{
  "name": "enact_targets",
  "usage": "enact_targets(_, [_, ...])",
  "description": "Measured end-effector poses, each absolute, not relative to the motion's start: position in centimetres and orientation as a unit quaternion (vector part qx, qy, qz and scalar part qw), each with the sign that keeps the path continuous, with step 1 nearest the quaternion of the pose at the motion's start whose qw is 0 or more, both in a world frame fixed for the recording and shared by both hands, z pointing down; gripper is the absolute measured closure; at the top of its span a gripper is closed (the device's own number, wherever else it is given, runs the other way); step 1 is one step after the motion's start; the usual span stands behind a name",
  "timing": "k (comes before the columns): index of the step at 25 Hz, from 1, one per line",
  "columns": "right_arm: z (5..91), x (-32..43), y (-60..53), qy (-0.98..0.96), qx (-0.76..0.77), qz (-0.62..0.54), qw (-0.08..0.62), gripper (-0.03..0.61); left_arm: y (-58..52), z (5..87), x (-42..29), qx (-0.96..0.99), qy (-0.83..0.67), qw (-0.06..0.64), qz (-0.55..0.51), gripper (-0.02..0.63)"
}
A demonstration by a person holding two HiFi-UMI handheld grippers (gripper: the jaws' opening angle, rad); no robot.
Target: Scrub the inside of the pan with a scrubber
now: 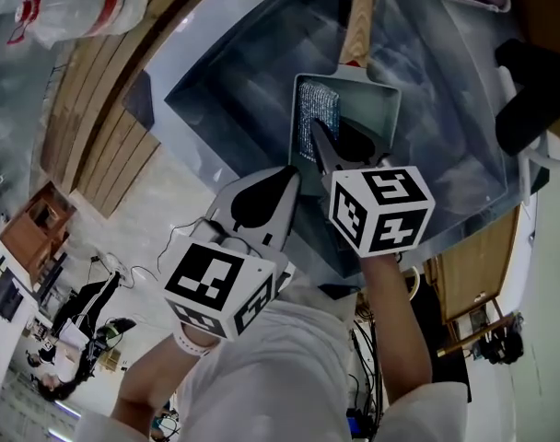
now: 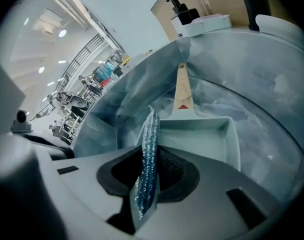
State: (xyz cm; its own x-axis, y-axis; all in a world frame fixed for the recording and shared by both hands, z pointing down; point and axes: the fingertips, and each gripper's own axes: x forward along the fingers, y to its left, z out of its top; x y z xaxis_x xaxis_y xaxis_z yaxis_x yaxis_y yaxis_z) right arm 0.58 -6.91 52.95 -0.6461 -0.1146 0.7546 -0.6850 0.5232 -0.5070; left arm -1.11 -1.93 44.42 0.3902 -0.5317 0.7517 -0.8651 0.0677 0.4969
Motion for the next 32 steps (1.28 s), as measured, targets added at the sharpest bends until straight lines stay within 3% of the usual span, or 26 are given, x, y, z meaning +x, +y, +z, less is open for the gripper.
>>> enact_targets(13, [54.8, 2.1, -7.7, -0.779, 0.3, 0.386, 0.392, 0.515, -0.2, 44.2, -1.2, 0.662, -0.526, 0.51, 0.161, 0.609])
enact_targets(32, [53.5, 10.7, -10.7, -0.722, 0.399, 0.278, 0.493, 0.515, 0.6, 43.9, -0.1, 0.667, -0.522, 0.506, 0.161, 0.609])
